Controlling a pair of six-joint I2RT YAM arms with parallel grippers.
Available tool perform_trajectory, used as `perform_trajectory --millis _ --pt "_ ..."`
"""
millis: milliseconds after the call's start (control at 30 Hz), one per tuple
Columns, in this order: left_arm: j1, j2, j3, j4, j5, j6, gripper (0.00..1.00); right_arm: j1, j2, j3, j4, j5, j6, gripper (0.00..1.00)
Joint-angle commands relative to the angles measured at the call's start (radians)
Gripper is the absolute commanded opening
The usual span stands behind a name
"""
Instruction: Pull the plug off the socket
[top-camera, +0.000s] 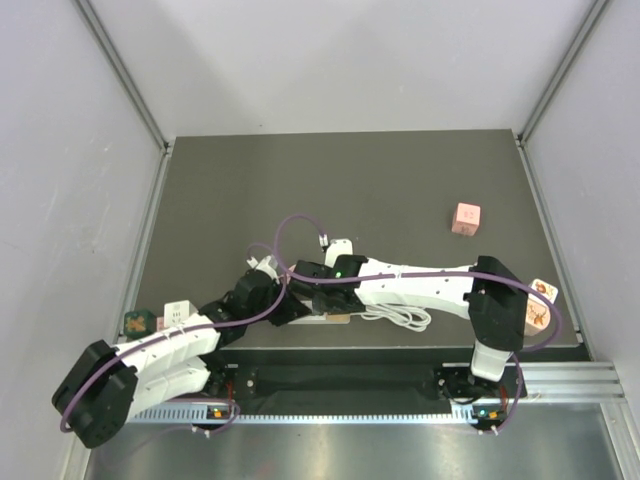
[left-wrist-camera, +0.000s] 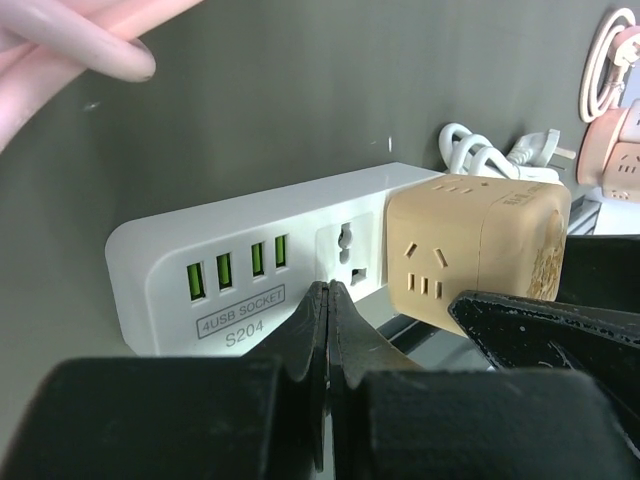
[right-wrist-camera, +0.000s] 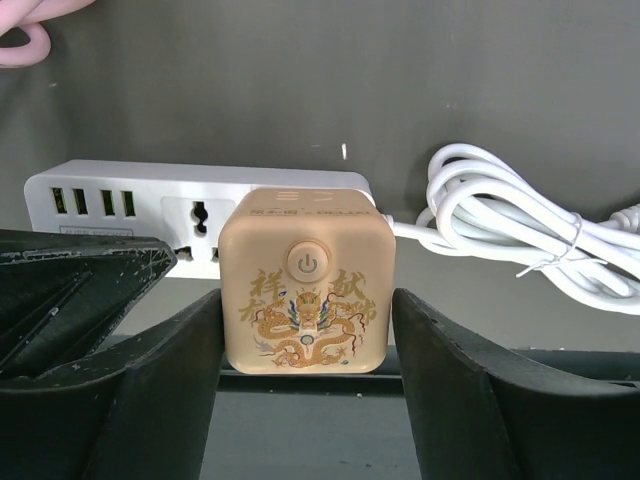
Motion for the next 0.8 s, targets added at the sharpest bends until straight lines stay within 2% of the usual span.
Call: perform_trajectory --millis 0,267,367,400,500,667,767 --pt "-0.001 -0.016 -0.033 0.018 -0.009 -0.007 0.0 0.016 -0.001 0.015 0.009 0.026 0.013 0.67" --pt "-0.001 -0.049 -0.053 -0.021 -0.033 0.003 0.0 0.015 0.025 0.037 0.018 0.014 0.001 0.66" --pt "-0.001 -0.053 -0.067 -0.022 -0.036 -0.002 0.0 0.016 0.016 0.039 0.02 0.024 -0.003 0.62" --pt "-0.001 -0.056 -0.073 -0.022 -0.035 -0.005 0.0 0.016 0.013 0.037 0.02 0.028 -0.003 0.56" --pt "-0.001 -0.057 -0.084 -0.022 -0.036 -0.011 0.0 0.015 -0.002 0.037 0.02 0.041 -0.008 0.5" --pt "-0.001 -0.054 -0.087 -0.021 -0.038 -0.01 0.0 0.016 -0.016 0.058 0.023 0.051 -0.023 0.29" --pt "-0.001 -0.04 -0.081 -0.022 -0.036 -0.007 0.0 0.018 -0.016 0.077 0.017 0.061 -0.028 0.04"
